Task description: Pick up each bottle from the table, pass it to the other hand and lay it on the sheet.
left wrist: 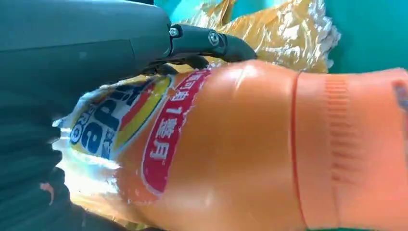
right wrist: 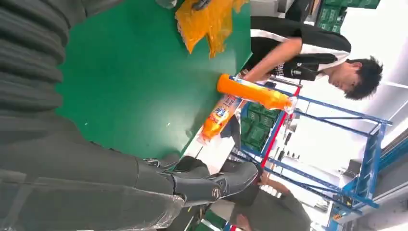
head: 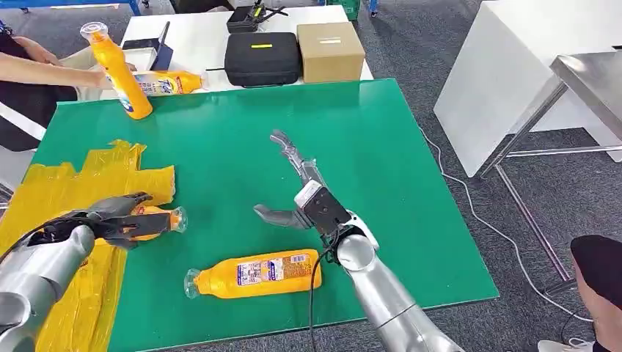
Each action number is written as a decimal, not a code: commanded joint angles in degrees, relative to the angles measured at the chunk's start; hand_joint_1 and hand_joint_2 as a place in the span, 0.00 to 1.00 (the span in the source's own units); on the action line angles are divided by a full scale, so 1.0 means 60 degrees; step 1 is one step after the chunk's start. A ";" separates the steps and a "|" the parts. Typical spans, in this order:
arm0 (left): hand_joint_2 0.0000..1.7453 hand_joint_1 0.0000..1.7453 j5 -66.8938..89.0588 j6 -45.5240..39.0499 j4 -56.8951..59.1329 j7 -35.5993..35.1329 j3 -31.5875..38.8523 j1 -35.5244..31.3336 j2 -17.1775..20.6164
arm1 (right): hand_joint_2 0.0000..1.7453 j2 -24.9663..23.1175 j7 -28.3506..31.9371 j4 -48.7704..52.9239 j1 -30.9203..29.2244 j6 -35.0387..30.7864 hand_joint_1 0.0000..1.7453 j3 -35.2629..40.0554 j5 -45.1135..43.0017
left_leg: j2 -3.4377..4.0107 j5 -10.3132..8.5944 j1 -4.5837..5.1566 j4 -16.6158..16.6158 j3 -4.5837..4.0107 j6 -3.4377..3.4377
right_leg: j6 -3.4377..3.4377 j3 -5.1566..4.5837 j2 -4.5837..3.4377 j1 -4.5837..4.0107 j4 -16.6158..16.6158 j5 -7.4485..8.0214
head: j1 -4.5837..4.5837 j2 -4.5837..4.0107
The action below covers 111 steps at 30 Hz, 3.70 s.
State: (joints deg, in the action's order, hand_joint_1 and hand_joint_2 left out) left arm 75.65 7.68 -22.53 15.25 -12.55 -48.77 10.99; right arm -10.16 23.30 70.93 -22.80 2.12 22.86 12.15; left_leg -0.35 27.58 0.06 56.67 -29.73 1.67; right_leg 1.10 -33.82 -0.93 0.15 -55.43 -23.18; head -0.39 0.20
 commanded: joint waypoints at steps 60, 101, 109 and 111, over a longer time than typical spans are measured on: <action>1.00 0.00 -0.6947 -0.1831 -0.6613 0.1343 0.2475 0.3130 -0.1942 | 1.00 0.1541 -0.2011 0.1152 0.0506 0.0423 0.00 0.3883 0.4235 | -0.0006 0.0010 -0.0006 -0.0013 0.0032 -0.0013 | 0.0000 0.0039 0.0022 -0.0005 0.0018 -0.0011 | 0.0004 -0.0003; 1.00 0.00 -0.9400 -0.1045 -0.5192 0.1546 0.3211 0.2763 -0.2449 | 1.00 0.2063 -0.3917 -0.0565 0.1265 -0.0263 0.00 0.2746 0.5972 | -0.0019 0.0007 -0.0003 -0.0021 0.0046 -0.0021 | -0.0002 0.0056 0.0040 -0.0005 0.0028 -0.0010 | 0.0004 -0.0004; 1.00 0.00 -0.9400 -0.1045 -0.5192 0.1546 0.3211 0.2763 -0.2449 | 1.00 0.2063 -0.3917 -0.0565 0.1265 -0.0263 0.00 0.2746 0.5972 | -0.0008 0.0010 -0.0002 -0.0014 0.0032 -0.0016 | -0.0003 0.0037 0.0024 -0.0004 0.0020 -0.0010 | 0.0004 -0.0003; 1.00 0.00 -0.9417 -0.1050 -0.5163 0.1539 0.3182 0.2728 -0.2463 | 1.00 0.2006 -0.3918 -0.0775 0.1214 -0.0238 0.00 0.2788 0.5962 | -0.0010 0.0011 -0.0003 -0.0013 0.0033 -0.0018 | -0.0002 0.0040 0.0028 -0.0004 0.0018 -0.0012 | 0.0004 0.0000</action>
State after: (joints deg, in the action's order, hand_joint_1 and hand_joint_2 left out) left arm 19.63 1.33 -57.75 24.90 6.64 -29.49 -3.30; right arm 2.16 -0.13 72.13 -13.25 0.20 39.74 48.15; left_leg -0.36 27.61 0.08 56.66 -29.73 1.68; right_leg 1.10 -33.82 -0.92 0.16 -55.39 -23.18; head -0.37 0.20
